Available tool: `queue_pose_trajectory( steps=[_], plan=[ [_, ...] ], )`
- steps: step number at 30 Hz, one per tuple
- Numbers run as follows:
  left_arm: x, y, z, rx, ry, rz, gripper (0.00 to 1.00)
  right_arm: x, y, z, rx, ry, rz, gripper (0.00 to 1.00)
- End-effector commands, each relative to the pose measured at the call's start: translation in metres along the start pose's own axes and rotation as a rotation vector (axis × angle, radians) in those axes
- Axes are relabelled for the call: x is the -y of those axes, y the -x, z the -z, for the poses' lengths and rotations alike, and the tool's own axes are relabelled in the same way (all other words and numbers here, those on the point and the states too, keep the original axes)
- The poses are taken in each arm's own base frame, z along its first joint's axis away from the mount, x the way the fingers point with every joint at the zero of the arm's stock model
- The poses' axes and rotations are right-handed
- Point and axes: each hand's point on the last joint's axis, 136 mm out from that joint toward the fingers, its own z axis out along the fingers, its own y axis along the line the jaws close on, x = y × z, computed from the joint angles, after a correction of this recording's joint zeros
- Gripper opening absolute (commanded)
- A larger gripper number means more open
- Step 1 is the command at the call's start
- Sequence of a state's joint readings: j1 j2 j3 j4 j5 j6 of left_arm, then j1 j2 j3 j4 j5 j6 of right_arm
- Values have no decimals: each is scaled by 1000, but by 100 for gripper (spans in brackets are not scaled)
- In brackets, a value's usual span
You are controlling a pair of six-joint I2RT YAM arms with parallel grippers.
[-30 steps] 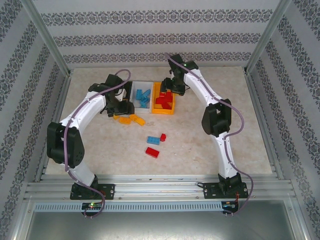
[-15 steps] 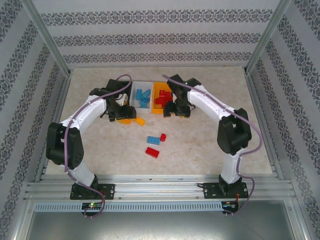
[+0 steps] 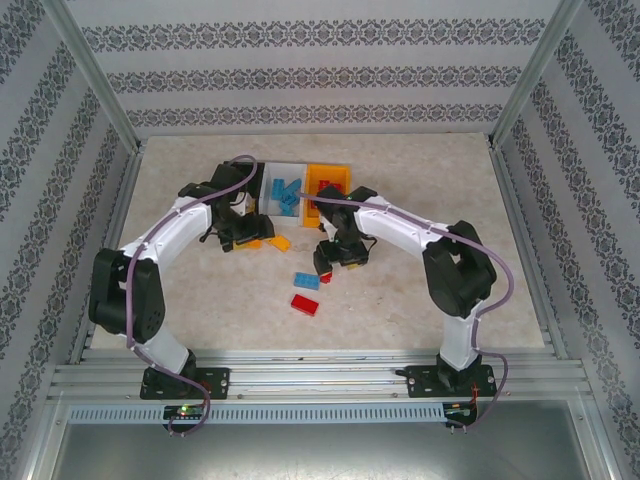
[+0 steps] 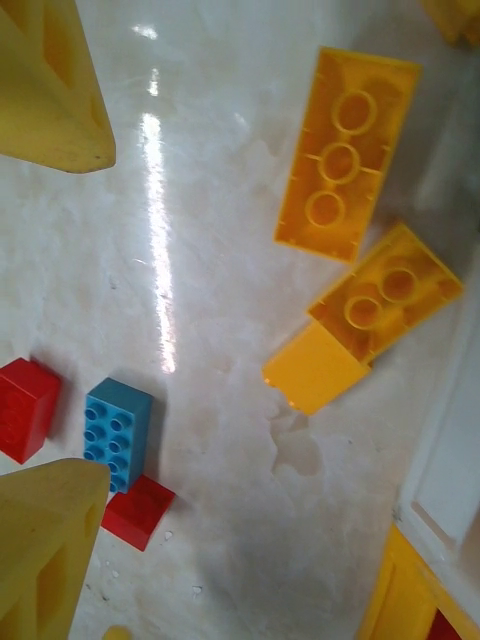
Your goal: Sort the legos into containers by color
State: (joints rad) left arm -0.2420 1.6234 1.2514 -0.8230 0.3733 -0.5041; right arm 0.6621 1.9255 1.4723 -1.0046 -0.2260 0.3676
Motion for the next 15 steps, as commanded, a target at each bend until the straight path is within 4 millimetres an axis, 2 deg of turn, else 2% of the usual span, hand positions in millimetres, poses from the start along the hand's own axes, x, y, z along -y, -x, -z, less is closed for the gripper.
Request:
queue_pose_trajectory(
  steps=[1,5,8,15],
  plan=[
    [-1,-14,23,13,17,48,76,-2,3,-11,-35,6,-72,70],
    [-6,-23,25,27,17,62,77,4,6,-21,-60,-39,-229,69],
    [-5,-25,21,31,-9,44,80,1,14,-24,-29,-31,-327,69],
    [-10,-42,17,-3,-29,-43,82,-5,16,-36,-13,-53,-518,68]
  ],
)
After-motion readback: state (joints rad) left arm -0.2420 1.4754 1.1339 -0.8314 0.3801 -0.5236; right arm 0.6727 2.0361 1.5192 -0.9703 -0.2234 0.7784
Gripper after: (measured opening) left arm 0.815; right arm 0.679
